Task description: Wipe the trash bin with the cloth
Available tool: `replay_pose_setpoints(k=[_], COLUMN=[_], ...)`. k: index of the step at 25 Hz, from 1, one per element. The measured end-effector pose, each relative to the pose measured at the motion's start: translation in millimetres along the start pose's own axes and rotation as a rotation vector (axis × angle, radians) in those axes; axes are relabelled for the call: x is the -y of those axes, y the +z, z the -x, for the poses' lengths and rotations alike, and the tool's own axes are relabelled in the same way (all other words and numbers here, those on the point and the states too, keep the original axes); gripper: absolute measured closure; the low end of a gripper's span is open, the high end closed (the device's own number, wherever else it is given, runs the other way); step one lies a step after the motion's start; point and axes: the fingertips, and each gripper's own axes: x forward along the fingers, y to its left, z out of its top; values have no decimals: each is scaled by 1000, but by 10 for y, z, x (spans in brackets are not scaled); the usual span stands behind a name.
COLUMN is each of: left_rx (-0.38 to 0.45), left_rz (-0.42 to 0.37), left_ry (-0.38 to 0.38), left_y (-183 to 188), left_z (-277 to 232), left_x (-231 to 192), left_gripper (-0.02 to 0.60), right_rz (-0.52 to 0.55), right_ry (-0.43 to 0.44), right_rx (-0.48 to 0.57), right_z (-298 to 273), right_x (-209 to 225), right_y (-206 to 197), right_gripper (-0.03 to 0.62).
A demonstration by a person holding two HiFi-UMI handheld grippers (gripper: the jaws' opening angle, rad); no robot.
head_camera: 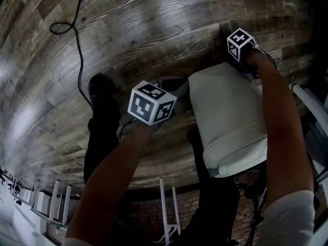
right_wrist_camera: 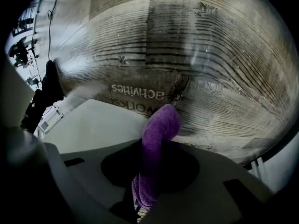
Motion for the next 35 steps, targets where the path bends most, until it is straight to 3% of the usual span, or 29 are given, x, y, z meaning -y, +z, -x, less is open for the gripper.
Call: replay_pose_setpoints(k=[3, 11, 27, 35], left_rx=[0, 8, 2, 7], left_rz=[4, 12, 13, 22], left_ry=[-4, -1, 1, -3], left_y=[0, -3, -55, -45], left_z=[-1, 39, 120, 187], left_x=[15, -5, -76, -86], left_gripper=[577, 577, 577, 577], right_rz=[-19, -6, -86, -53], right_ry=[36, 21, 70, 116], right_rx=[29, 47, 111, 123], right_z=[20, 36, 37, 91], right_x=[-78, -154, -263, -623], right_y=[83, 174, 362, 535], right_gripper=[505, 505, 505, 505])
